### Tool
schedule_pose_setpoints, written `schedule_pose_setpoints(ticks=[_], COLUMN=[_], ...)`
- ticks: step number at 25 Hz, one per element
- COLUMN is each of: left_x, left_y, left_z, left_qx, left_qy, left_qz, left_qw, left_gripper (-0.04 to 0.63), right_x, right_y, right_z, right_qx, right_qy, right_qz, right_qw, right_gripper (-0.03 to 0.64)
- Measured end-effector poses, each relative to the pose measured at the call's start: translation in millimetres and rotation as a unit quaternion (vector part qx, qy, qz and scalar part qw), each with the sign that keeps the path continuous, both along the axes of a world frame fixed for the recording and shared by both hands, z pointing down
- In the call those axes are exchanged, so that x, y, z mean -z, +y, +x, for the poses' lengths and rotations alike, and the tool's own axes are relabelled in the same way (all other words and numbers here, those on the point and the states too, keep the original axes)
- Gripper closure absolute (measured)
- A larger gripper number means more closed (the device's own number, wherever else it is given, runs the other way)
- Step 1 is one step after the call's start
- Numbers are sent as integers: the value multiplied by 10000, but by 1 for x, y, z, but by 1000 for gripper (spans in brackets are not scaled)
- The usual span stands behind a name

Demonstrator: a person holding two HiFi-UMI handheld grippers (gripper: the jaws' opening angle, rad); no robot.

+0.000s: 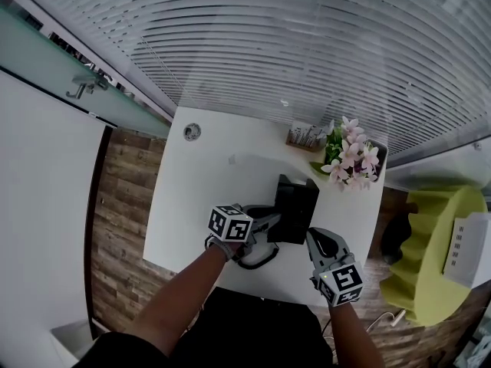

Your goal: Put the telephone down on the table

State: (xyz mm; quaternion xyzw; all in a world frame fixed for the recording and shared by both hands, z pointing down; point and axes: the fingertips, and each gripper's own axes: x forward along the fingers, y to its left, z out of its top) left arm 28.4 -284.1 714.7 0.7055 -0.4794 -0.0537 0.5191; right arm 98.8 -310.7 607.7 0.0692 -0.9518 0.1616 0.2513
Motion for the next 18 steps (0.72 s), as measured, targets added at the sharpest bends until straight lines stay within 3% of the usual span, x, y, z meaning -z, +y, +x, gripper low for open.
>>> schedule_pose_setpoints(ticks=[18], left_x=[59], left_y=[20], left_z=[-4], left_qx=[-28], left_qy=[83], left_qz=[432], left_qw=[9990], left_gripper=[518], right_x=[24], right_y=[24], right_z=[0], right_qx=[-49], right_qy=[-119], right_qz=[107], right_qw=[9999], right_gripper=[594])
